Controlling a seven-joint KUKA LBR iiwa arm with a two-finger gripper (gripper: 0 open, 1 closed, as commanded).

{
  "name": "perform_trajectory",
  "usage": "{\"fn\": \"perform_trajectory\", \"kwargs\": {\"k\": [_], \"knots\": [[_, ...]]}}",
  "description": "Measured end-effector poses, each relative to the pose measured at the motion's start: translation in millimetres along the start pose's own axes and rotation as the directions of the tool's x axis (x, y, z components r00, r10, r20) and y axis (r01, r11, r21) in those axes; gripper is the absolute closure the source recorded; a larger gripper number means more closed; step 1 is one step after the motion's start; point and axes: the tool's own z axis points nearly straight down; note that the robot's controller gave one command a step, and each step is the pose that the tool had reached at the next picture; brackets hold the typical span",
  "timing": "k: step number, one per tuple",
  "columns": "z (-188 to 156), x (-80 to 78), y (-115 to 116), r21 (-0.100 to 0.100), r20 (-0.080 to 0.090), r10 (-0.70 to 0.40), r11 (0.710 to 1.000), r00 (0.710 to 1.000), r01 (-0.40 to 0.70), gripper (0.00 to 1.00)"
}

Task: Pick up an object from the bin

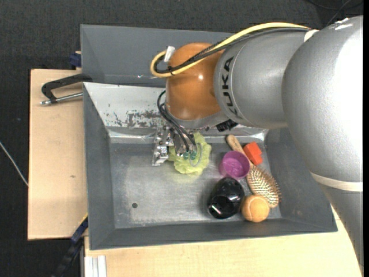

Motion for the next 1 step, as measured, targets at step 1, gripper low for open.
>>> {"fn": "perform_trajectory", "kwargs": {"k": [1], "knots": [[-18.4, -8.3, 9.6, -0.001, 0.009, -0.023, 1.000, 1.000, 0.023, 1.00]]}}
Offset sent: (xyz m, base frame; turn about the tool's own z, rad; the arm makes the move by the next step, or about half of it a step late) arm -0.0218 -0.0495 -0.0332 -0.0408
